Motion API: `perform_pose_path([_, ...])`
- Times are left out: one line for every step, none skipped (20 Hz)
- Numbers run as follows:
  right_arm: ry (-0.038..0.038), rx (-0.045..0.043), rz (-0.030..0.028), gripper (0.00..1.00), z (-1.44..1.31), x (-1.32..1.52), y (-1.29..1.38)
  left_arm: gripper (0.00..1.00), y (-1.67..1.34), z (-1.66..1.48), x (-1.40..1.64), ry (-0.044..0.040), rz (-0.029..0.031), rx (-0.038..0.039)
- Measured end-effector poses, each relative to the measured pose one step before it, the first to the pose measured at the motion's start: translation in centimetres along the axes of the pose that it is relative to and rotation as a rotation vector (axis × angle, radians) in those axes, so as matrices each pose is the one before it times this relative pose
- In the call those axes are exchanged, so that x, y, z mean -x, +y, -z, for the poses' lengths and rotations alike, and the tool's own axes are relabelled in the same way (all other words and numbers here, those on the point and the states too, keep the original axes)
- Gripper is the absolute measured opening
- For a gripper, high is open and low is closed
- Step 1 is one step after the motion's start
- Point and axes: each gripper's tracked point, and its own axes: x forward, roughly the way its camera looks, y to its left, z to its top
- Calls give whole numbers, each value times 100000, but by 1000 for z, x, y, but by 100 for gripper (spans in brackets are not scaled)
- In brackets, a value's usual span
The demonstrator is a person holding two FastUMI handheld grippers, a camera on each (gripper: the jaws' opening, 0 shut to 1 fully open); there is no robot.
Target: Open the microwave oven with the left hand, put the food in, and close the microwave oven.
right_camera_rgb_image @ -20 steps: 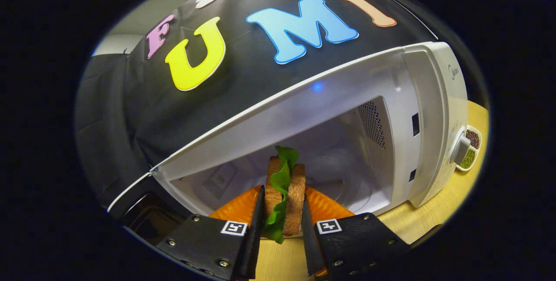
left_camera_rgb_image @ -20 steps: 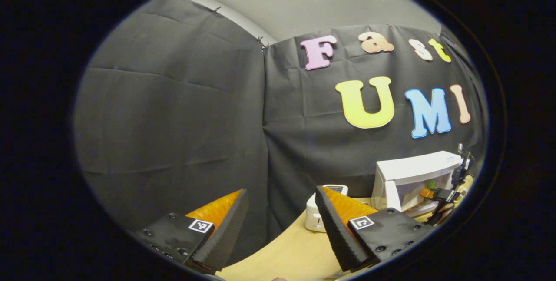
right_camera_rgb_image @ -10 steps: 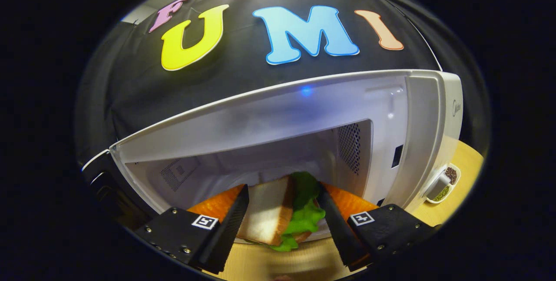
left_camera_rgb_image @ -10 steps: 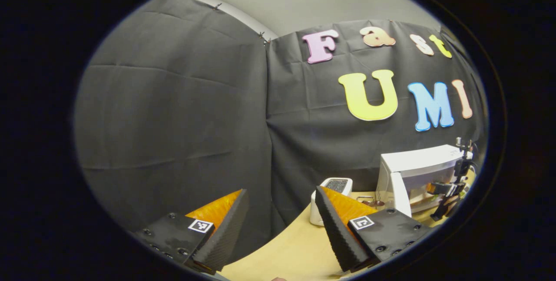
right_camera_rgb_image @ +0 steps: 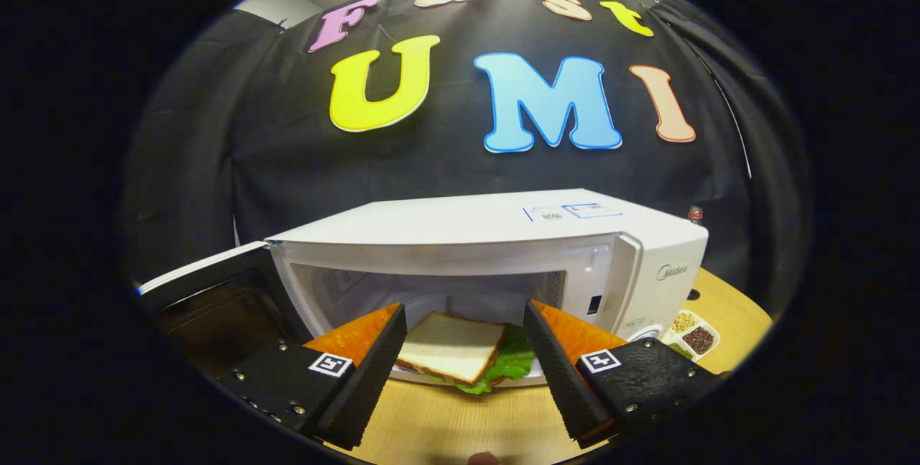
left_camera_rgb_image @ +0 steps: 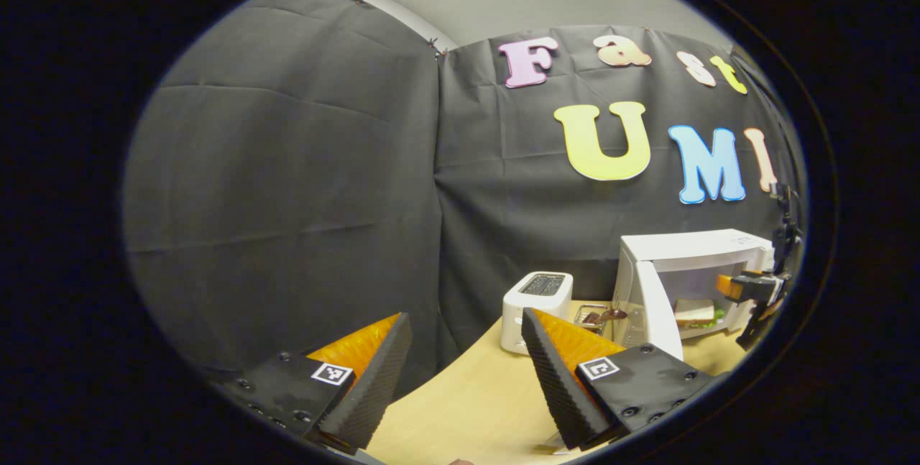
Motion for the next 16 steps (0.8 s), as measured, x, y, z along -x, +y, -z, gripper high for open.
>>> perform_pose_path([-1377,214,-943,99,-711,1326,-38,94,-106,270,344,133,-7,340])
perform_pose_path([-1029,-975,-1433,99,-674,1338,147,94,15,332,135,192,-188,143])
perform_pose_path([-118,-1680,-1999,99,-525,1374,264,93,33,526,92,889,-303,348])
perform_pose_path([-399,-1026,-2282,99,-587,1415,311,93,-104,660,183,833,-134,577])
perform_pose_path([-1064,383,-1192,99,-803,1393,-10,93,-51,390,148,1037,-550,258])
perform_pose_path([-1292,1594,-784,99,-759,1335,-100,93,132,418,190,725,-656,-134])
perform_pose_path([-1205,1621,-525,99,-704,1276,-154,93,-109,754,226,827,-472,157])
perform_pose_path([-1100,1115,-917,99,-679,1255,-32,94,-68,552,370,814,-5,298])
perform_pose_path([-828,666,-765,99,-554,1107,-60,100,-67,595,308,738,-499,-42])
perform_pose_path([-711,259,-532,99,-651,1074,-223,100,-130,596,96,1154,-368,-21])
perform_pose_path([-806,-309,-568,99,-679,1009,-230,100,-199,653,186,820,-495,285])
perform_pose_path([-631,-457,-637,99,-594,957,-34,100,-170,639,243,805,-236,572])
perform_pose_path([-561,-144,-453,99,-583,935,-152,98,-156,814,221,1053,-312,531])
perform_pose_path([-791,479,-585,99,-579,796,-113,96,-256,441,135,1039,-100,913])
perform_pose_path([-1062,1101,-333,99,-515,770,-261,94,-359,1005,193,1353,313,798])
perform_pose_path([-872,1114,127,99,-483,737,-381,93,-389,920,216,1428,401,252])
